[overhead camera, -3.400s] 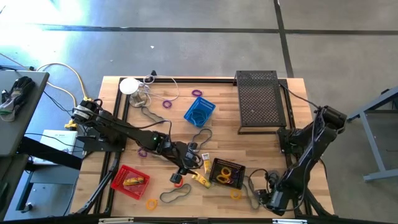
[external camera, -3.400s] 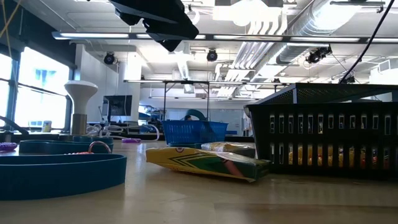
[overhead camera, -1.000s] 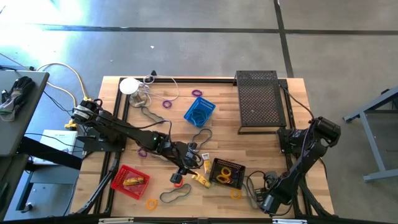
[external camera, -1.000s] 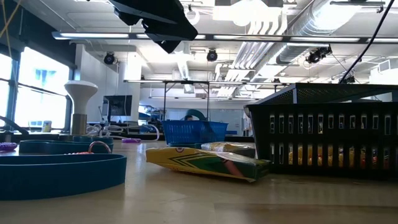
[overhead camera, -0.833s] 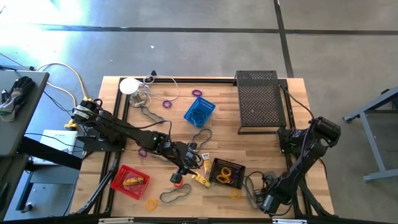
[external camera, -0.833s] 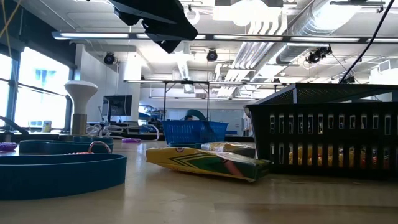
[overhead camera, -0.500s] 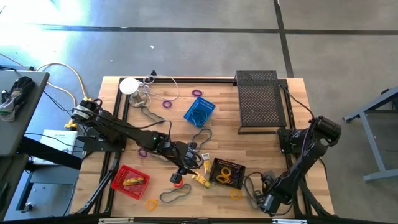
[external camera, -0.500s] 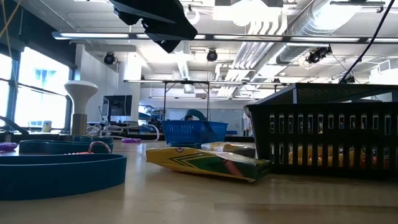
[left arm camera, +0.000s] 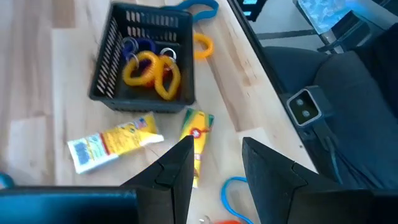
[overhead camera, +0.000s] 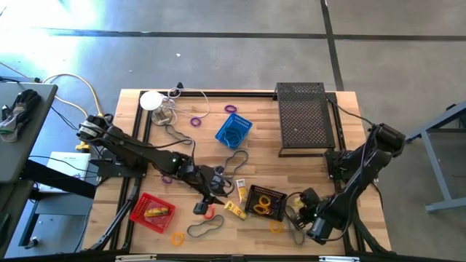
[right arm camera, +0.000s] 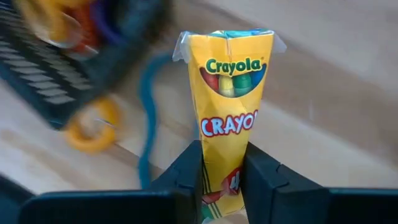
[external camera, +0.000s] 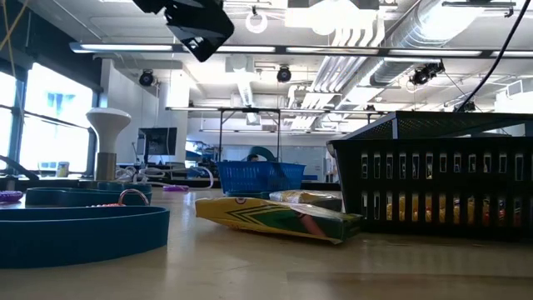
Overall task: Pick & Place Office Desk Supplies
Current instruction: Put the bottom crayon box into the red bin
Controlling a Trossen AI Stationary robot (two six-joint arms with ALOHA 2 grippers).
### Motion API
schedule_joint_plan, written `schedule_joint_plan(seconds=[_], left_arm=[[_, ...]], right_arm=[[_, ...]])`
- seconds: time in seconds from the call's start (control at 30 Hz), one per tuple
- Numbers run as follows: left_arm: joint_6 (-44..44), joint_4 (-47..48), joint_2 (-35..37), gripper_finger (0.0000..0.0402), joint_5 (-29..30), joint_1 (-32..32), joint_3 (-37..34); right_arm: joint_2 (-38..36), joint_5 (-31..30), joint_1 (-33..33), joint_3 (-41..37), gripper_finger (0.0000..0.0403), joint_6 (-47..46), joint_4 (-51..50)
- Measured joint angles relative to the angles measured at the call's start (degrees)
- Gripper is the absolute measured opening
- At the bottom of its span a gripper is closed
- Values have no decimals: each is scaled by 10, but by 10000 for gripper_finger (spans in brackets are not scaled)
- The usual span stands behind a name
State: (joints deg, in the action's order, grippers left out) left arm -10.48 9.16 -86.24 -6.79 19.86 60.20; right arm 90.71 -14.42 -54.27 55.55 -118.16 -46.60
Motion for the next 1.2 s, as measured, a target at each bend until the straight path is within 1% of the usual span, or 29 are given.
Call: schedule_joint_plan(seconds=[0.17, 0.27, 0.43, 0.5, 0.6, 0.63, 0.7, 0.77, 0.87, 1.07, 1.2], left_arm=[[-26, 2, 0, 132, -1, 22, 0], [-34, 4, 3, 132, -1, 35, 0], [-27, 3, 3, 132, 1, 51, 0], [-6, 0, 3, 132, 20, 54, 0], [52, -13, 3, 132, 68, 58, 0], [77, -18, 3, 132, 81, 59, 0], [133, -31, 3, 132, 99, 59, 0], [183, -44, 0, 132, 102, 59, 0], [233, -67, -1, 132, 101, 58, 0], [304, -134, -12, 132, 119, 58, 1], [312, -148, -19, 132, 143, 56, 1]], right_arm=[[-30, -51, 28, 1, 71, 96, 2], [-44, -69, 49, 1, 67, 162, 6], [-67, -97, 82, 1, 69, 298, 58], [-78, -108, 94, 1, 69, 366, 96], [-86, -106, 120, 2, 69, 475, 178], [-86, -100, 127, 2, 69, 511, 207], [-86, -69, 143, 2, 69, 579, 262], [-86, -25, 160, 2, 69, 635, 314], [-86, 17, 189, 2, 69, 696, 357], [-80, 99, 248, 2, 69, 763, 403], [-52, 174, 274, 2, 69, 780, 435]])
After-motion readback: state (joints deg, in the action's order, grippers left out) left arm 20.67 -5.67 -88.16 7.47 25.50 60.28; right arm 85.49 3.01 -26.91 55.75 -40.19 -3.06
